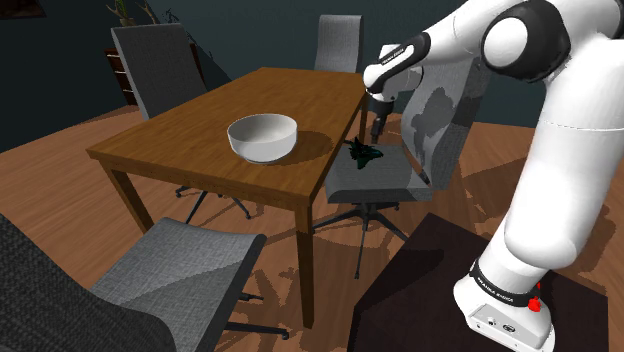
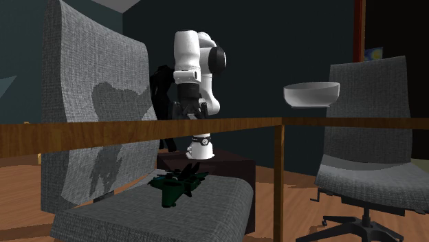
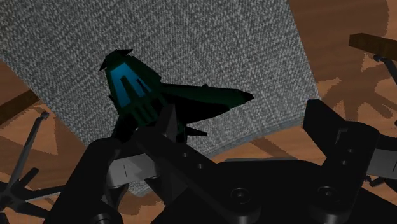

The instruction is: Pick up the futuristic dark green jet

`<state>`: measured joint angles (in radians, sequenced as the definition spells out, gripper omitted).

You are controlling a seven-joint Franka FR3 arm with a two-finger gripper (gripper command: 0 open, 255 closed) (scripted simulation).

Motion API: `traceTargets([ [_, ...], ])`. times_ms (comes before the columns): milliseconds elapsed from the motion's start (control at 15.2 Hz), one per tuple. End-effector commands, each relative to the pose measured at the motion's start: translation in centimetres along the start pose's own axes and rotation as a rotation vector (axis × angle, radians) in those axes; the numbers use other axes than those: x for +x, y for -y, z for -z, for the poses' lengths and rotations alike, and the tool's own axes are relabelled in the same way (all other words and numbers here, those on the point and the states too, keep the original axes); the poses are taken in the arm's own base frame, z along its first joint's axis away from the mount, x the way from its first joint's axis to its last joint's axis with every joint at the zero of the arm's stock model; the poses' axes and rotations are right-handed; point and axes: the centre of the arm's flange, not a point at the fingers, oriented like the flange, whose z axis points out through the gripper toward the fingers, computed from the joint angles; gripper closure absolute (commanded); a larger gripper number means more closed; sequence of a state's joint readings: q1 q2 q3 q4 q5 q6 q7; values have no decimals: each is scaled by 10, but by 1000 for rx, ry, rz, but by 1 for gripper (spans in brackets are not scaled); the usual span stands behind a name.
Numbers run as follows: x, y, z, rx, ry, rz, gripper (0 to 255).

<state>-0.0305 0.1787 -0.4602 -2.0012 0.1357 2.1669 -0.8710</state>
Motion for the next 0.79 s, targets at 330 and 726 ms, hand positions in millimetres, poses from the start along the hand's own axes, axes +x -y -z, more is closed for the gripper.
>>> traceTargets([
  [330, 53, -64, -37, -20, -38, 92, 0],
  [726, 68, -81, -62, -26, -49, 117, 0],
])
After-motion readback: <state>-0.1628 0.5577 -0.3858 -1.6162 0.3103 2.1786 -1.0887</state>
